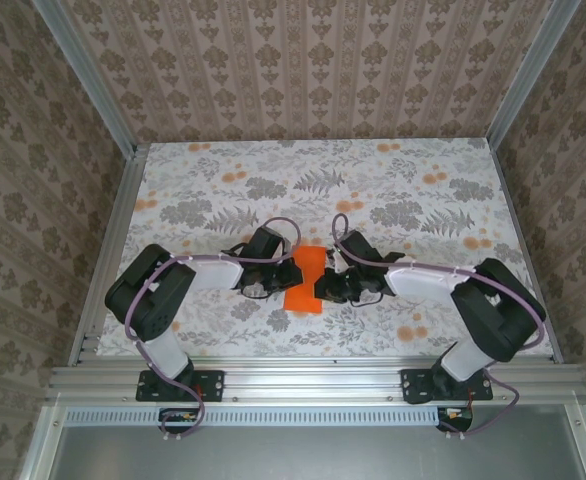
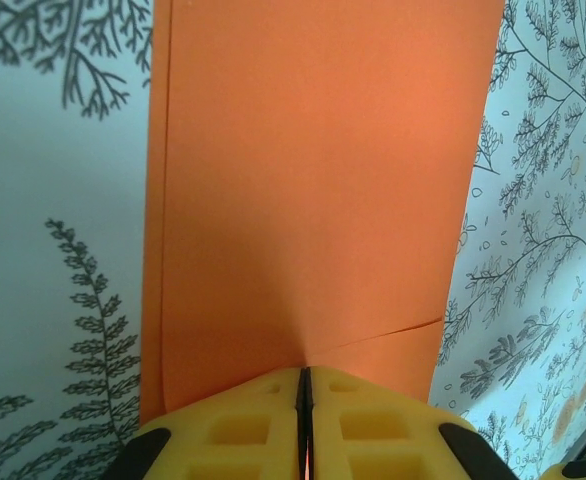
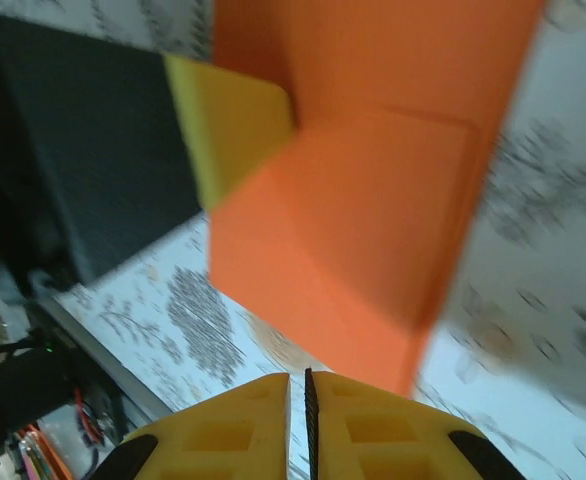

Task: Fold a paper plane with a square sheet of paper (pick it up from the middle)
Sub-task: Fold the triangle a second time at the center of the table.

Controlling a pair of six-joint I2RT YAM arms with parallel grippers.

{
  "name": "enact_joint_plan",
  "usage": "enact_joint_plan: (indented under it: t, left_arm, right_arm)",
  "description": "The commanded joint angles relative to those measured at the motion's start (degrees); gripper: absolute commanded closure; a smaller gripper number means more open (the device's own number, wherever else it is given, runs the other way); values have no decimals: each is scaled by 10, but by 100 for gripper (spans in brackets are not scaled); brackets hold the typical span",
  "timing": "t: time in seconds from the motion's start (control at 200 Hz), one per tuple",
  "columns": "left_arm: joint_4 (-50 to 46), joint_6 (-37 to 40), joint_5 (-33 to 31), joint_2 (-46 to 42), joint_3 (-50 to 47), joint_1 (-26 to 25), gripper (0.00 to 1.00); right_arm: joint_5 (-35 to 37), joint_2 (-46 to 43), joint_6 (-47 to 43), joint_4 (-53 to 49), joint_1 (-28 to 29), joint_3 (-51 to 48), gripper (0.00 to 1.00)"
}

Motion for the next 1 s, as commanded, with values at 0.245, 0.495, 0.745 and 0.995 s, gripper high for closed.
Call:
enact_joint_plan:
  t: [0.245, 0.495, 0.745, 0.995]
  left_arm:
    - [-71, 20, -42, 20, 3, 0, 89]
    - [-76, 24, -40, 20, 11, 0, 89]
    - [-78, 24, -37, 12, 10, -2, 89]
    - [-79, 20, -37, 3, 9, -4, 89]
  right_arm:
    - [-7, 50, -2, 2, 3, -44, 85]
    - [13, -29, -4, -40, 1, -90, 83]
    - [58, -38, 9, -15, -26, -45, 73]
    - [50, 28, 11, 9, -45, 4, 63]
